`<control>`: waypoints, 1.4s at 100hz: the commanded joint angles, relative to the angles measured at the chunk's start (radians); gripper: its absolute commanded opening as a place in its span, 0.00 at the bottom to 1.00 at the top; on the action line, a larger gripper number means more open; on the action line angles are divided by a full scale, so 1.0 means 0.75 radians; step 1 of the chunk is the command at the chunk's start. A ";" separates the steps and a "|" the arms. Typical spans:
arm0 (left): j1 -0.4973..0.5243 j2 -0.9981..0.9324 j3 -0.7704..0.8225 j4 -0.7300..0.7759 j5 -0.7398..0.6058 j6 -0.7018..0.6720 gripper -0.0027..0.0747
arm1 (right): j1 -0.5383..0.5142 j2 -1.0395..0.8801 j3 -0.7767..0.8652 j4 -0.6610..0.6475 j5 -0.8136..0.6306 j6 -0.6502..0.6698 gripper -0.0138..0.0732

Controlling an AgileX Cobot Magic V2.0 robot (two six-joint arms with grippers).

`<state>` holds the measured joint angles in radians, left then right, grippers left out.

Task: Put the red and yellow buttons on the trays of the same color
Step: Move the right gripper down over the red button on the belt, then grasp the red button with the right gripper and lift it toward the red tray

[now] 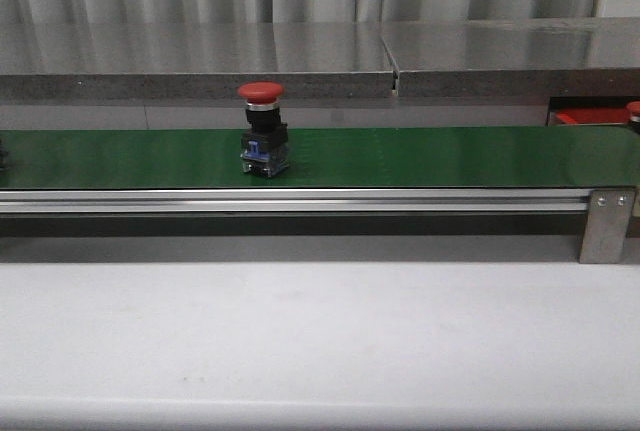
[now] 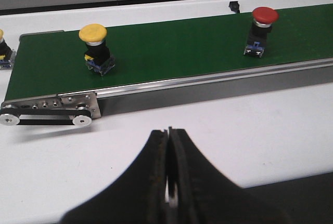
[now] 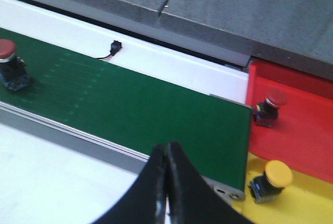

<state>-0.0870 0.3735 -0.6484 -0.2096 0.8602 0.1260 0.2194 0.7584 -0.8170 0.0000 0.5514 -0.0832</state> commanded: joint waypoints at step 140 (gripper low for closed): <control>-0.011 -0.022 -0.030 -0.026 -0.076 -0.011 0.01 | 0.335 1.438 -1.196 0.088 0.495 -0.199 0.83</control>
<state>-0.0870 0.3462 -0.6446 -0.2096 0.8685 0.1260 0.4691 1.8699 -1.6818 0.0614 1.0019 -0.2116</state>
